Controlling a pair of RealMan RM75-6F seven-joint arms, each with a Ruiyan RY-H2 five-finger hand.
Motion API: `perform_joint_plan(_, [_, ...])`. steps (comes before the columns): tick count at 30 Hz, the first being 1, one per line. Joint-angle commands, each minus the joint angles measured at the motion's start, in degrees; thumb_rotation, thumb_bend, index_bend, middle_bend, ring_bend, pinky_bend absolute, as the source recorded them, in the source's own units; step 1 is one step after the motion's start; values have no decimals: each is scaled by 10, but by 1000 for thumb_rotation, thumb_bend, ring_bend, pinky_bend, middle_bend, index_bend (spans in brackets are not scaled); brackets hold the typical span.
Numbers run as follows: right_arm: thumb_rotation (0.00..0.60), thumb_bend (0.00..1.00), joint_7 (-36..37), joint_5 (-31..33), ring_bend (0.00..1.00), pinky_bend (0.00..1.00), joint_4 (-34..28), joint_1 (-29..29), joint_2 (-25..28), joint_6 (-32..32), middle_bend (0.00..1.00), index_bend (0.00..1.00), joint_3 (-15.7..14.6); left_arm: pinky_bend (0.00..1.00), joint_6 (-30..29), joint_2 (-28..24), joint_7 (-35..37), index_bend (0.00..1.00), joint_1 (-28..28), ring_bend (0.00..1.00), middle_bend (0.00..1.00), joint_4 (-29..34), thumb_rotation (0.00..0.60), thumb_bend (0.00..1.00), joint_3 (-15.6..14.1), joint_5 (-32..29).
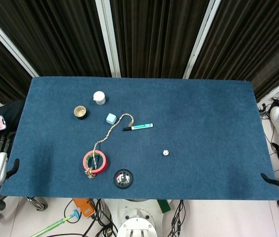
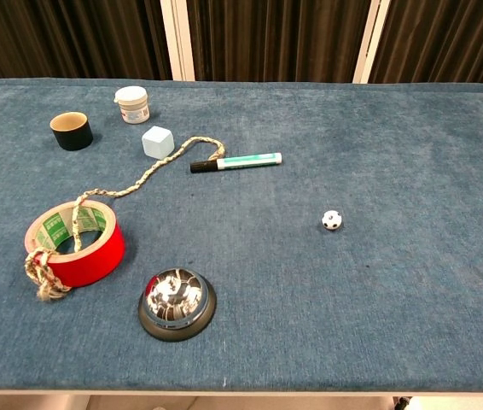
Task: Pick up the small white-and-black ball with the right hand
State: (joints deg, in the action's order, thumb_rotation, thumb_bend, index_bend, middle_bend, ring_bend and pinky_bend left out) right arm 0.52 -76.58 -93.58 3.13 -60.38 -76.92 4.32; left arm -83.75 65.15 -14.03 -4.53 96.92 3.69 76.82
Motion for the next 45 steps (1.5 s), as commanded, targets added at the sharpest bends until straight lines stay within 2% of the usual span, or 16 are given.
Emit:
perform_joint_plan(1, [600, 270, 1, -15, 23, 40, 10, 31, -18, 35, 47, 186, 3, 95, 1, -1, 2, 31, 0, 17, 0, 0, 600, 412, 1, -2])
perform_joint_plan(9, [600, 271, -10, -55, 43, 40, 33, 144, -78, 158, 47, 289, 18, 95, 2, -5, -1, 31, 1, 17, 0, 1, 600, 412, 0, -5])
perform_joint_plan(13, [600, 271, 29, -74, 51, 41, 50, 204, -114, 224, 47, 352, 23, 95, 3, -6, 0, 31, 1, 17, 0, 2, 600, 412, 2, -9])
perform_joint_plan(17, [600, 273, 76, -84, 60, 41, 75, 244, -149, 262, 47, 399, 25, 95, 6, -7, -1, 31, 0, 17, 0, 1, 600, 412, 2, -11])
perform_joint_plan(22, [600, 277, 119, -97, 67, 43, 127, 268, -202, 266, 47, 450, 20, 95, 7, -7, -3, 31, -1, 17, 0, 0, 600, 412, 2, -11])
perform_joint_plan(31, [600, 309, 184, -104, 67, 46, 212, 295, -280, 264, 47, 475, 12, 95, 9, -7, -7, 31, -1, 17, 0, -1, 600, 412, 1, -13])
perform_joint_plan(38, [600, 399, 229, -105, 69, 51, 254, 313, -311, 267, 47, 492, 8, 95, 10, -7, -10, 31, -2, 17, 0, -1, 600, 413, 1, -15])
perform_joint_plan(45, [600, 416, 257, -111, 70, 52, 267, 326, -323, 269, 47, 494, -2, 95, 12, -6, -15, 31, -3, 17, 0, -1, 600, 412, 1, -16])
